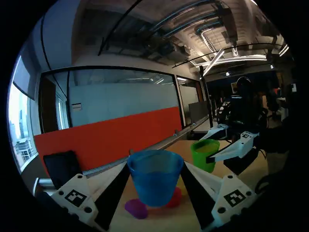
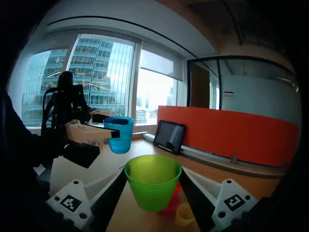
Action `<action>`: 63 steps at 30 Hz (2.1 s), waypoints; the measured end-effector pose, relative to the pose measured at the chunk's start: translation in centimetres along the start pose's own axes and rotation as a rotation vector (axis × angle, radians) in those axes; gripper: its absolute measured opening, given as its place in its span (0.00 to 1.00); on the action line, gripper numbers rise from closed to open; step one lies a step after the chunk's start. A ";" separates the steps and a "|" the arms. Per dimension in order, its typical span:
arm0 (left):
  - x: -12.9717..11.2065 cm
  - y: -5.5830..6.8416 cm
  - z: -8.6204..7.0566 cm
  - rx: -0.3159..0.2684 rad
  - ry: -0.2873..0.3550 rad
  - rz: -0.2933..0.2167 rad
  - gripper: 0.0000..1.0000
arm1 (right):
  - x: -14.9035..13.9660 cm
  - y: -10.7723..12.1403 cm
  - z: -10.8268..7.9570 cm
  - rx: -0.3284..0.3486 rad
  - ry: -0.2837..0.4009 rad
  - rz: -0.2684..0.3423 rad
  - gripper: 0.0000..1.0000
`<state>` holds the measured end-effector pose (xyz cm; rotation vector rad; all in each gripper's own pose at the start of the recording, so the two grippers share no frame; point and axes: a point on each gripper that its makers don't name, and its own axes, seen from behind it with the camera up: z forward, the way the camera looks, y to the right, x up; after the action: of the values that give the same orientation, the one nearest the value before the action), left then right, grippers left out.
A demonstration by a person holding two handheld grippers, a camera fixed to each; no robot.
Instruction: Pour water
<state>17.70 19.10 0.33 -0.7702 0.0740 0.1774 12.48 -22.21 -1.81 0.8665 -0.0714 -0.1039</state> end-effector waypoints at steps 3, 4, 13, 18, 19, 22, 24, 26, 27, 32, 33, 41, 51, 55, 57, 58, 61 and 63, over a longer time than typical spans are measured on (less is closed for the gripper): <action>0.3 -0.3 0.1 0.010 0.001 0.038 0.88 | 0.1 -0.2 0.3 0.009 0.007 0.005 0.92; 0.4 -0.5 0.2 0.014 0.001 0.052 0.88 | 0.2 -0.3 0.4 0.012 0.009 0.007 0.92; 1.7 -0.8 0.9 0.040 0.005 0.171 0.88 | 0.5 -1.1 1.1 0.044 0.024 0.013 0.92; 2.5 -0.7 1.3 0.048 0.011 0.223 0.88 | 0.5 -1.5 1.5 0.059 0.027 0.013 0.91; 2.7 -0.7 1.4 0.049 0.013 0.231 0.88 | 0.5 -1.6 1.6 0.062 0.028 0.013 0.91; 3.2 -0.8 1.5 0.051 0.018 0.254 0.88 | 0.4 -1.9 1.8 0.072 0.029 0.015 0.91; 3.5 -1.0 1.6 0.055 0.021 0.272 0.88 | 0.3 -2.0 1.9 0.078 0.027 0.016 0.91; 3.8 -1.2 1.6 0.062 0.024 0.292 0.88 | 0.2 -2.2 2.0 0.081 0.025 0.015 0.91; 3.9 -1.2 1.6 0.064 0.024 0.301 0.88 | 0.2 -2.3 2.1 0.083 0.024 0.015 0.91; 4.4 -1.2 1.7 0.072 0.026 0.353 0.88 | 0.0 -2.7 2.4 0.094 0.018 0.018 0.92; 4.5 -1.2 1.7 0.074 0.027 0.364 0.88 | 0.0 -2.8 2.5 0.096 0.018 0.018 0.92; 5.7 -0.9 1.9 0.095 0.038 0.463 0.88 | -0.3 -3.6 3.0 0.116 0.013 0.018 0.92; 6.8 -0.3 1.9 0.089 0.037 0.563 0.88 | -0.5 -4.2 3.4 0.132 0.010 0.022 0.91; 6.9 -0.1 2.0 0.080 0.029 0.606 0.88 | -0.6 -4.4 3.6 0.136 0.009 0.025 0.92; 6.9 0.0 2.1 0.078 0.025 0.632 0.88 | -0.6 -4.5 3.6 0.138 0.009 0.025 0.92; 6.9 0.1 2.1 0.077 0.023 0.644 0.88 | -0.7 -4.5 3.7 0.138 0.009 0.025 0.92; 7.0 0.3 2.3 0.074 0.020 0.677 0.88 | -0.7 -4.5 3.7 0.140 0.008 0.026 0.92; 7.1 0.4 2.4 0.072 0.019 0.697 0.88 | -0.7 -4.6 3.8 0.141 0.009 0.027 0.92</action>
<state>24.57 22.01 0.84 -0.6495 0.3659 0.8247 11.08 -27.90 -2.88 1.0065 -0.0830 -0.0707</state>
